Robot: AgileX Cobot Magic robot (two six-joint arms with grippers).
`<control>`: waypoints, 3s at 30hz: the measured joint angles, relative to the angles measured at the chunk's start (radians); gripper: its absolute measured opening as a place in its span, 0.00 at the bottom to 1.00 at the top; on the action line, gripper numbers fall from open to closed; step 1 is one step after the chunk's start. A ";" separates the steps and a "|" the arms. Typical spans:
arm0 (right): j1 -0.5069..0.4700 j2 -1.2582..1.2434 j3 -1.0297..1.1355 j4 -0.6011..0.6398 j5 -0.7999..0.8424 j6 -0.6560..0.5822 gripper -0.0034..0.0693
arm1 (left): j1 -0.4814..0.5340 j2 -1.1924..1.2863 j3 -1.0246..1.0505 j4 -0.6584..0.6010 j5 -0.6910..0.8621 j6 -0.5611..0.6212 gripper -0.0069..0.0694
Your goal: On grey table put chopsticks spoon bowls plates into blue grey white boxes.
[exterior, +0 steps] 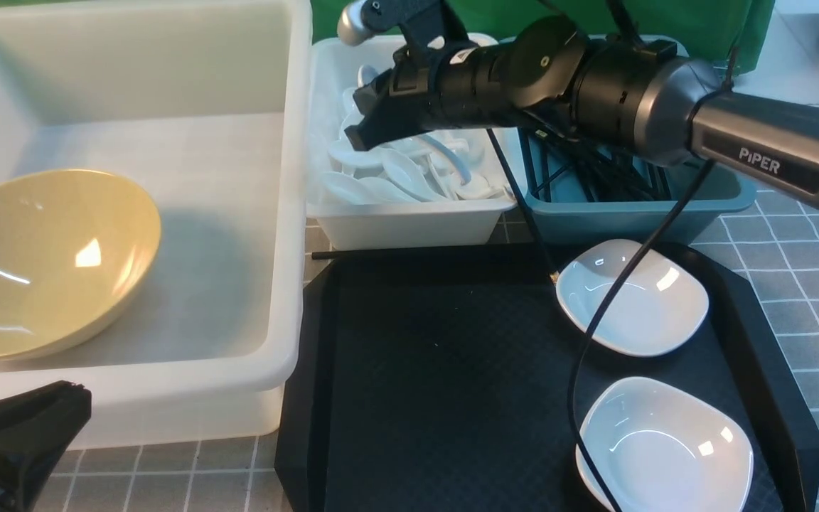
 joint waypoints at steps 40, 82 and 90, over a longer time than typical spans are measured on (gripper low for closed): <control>-0.093 -0.214 0.263 -0.633 0.324 0.550 0.36 | 0.000 0.000 0.000 -0.008 -0.005 0.000 0.11; -0.311 -0.291 0.220 -0.633 0.116 0.665 0.66 | 0.000 0.000 0.000 -0.008 -0.007 0.000 0.11; -0.313 -0.482 0.253 -0.634 0.615 0.675 0.73 | 0.000 0.000 0.000 -0.017 -0.007 0.000 0.11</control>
